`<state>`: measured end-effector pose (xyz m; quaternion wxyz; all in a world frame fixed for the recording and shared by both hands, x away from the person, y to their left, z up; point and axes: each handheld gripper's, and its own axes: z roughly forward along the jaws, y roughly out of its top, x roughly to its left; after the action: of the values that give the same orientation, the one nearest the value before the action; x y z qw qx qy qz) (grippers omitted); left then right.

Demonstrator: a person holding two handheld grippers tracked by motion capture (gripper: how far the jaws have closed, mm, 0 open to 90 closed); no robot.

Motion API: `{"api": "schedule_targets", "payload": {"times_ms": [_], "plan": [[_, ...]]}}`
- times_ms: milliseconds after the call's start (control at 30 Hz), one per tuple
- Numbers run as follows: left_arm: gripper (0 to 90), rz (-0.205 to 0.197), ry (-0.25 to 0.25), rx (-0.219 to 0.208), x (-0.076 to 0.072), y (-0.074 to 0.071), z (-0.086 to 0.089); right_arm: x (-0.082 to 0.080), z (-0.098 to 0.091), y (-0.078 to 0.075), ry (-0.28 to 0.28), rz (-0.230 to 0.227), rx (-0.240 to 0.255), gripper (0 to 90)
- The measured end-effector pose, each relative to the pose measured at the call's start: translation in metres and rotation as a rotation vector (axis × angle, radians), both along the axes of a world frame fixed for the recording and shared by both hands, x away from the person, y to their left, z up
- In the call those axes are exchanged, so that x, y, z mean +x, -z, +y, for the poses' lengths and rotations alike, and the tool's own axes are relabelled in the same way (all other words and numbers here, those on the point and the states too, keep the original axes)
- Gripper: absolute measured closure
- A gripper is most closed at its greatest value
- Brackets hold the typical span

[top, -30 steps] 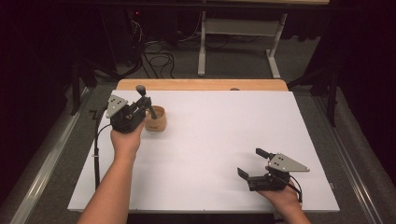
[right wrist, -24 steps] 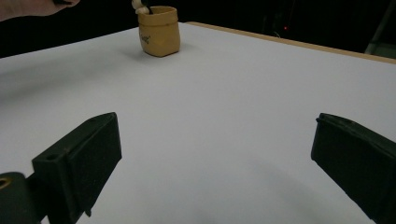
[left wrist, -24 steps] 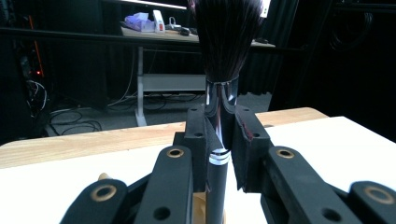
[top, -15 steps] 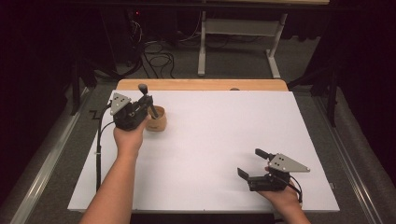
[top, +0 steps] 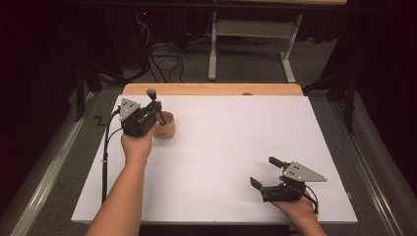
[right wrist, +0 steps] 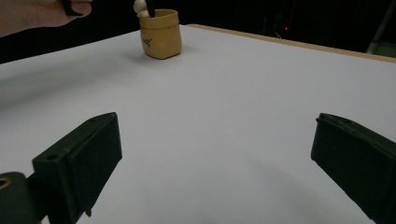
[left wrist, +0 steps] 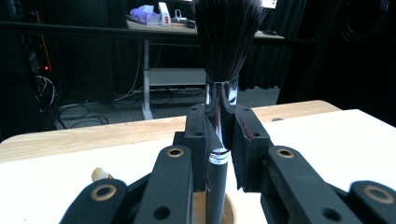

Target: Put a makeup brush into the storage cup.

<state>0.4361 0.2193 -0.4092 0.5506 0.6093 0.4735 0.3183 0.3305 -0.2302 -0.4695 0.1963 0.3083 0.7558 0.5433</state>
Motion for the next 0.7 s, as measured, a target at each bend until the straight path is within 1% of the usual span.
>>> {"api": "schedule_targets", "payload": {"times_ms": [300,500,567,633,700], "plan": [[77.9,0.007,-0.008,0.012,0.001,0.008,-0.003,0.0,-0.002,-0.001,0.009,-0.001,0.017,0.4],[77.9,0.021,-0.013,0.02,0.001,0.015,-0.003,0.0,-0.002,0.0,0.006,-0.005,0.012,0.3],[77.8,0.025,-0.013,0.031,0.002,0.017,-0.004,-0.001,-0.001,0.0,0.008,0.001,0.013,0.4],[77.8,0.017,-0.011,0.039,0.001,0.019,-0.006,-0.001,-0.001,0.0,0.008,0.002,0.011,0.4],[77.8,0.019,-0.012,0.038,0.001,0.02,-0.007,-0.001,-0.001,0.001,0.001,0.003,0.008,0.5]]}}
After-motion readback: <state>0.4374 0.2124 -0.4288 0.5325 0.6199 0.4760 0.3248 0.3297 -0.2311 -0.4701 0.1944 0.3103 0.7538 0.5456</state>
